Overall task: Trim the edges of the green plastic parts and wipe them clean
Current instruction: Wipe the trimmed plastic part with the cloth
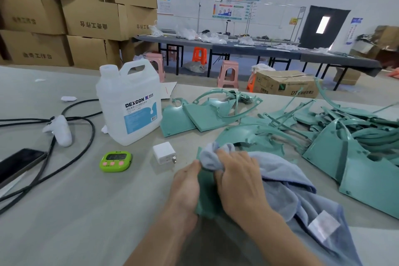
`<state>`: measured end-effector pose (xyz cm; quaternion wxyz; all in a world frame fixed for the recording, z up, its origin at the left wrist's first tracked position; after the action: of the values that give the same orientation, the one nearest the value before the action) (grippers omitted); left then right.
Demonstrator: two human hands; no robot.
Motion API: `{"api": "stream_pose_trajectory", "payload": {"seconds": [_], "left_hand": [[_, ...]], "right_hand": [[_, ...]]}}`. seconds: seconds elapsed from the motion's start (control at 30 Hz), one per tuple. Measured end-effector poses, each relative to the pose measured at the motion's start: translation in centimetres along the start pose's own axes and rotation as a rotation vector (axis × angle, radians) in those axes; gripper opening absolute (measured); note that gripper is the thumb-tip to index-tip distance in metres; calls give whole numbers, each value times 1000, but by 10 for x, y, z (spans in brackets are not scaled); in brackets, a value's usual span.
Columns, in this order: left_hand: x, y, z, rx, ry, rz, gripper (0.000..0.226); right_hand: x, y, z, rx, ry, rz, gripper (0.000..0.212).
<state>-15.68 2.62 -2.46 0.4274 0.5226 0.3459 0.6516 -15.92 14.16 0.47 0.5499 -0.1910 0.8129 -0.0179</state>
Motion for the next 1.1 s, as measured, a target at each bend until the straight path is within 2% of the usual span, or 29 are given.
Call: {"api": "stream_pose_trajectory", "payload": {"seconds": [0.07,0.17,0.33,0.43,0.47,0.57,0.63,0.73,0.83,0.97,1.03,1.1], "left_hand": [[-7,0,-1,22,-8,-30,30],[-14,-3,-2,36,-20,-6,30],[-1,-3,-3,45,50,-64,34],[5,-3,0,124,77,-56,35],[5,-4,0,158,97,-85,35],[-2,0,-4,218,152,-153,41],[-4,3,-8,254,157,-150,45],[4,5,-3,323,139,-249,25],[10,5,1,423,97,-345,35],[0,4,-2,457,151,-344,39],[2,6,-1,492,127,-369,39],[5,7,0,517,107,-396,41]], "right_hand": [[2,-4,20,-131,-43,-67,31],[3,-2,37,-281,-48,-65,19],[0,0,11,-95,-24,200,40],[-1,2,-6,101,-24,202,35],[0,2,-7,115,-11,174,32],[3,-6,-5,-63,-49,9,14],[2,-4,-8,-133,-111,49,11],[-7,12,-21,7,-48,178,8],[-16,33,-33,264,31,221,12],[-32,70,-42,555,19,163,6],[-34,72,-41,556,-22,133,4],[-29,53,-39,396,-85,106,9]]}}
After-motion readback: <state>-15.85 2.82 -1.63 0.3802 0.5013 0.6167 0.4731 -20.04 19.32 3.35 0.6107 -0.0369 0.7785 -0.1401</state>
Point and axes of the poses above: each hand's wrist, its own z-axis away from the middle knuckle, its own x-axis out of the palm, y = z × x, the point moved 1 cm from there along -z, towards the middle knuckle, and after that the axes turned 4 degrees about -y, right-handed, at the moved point
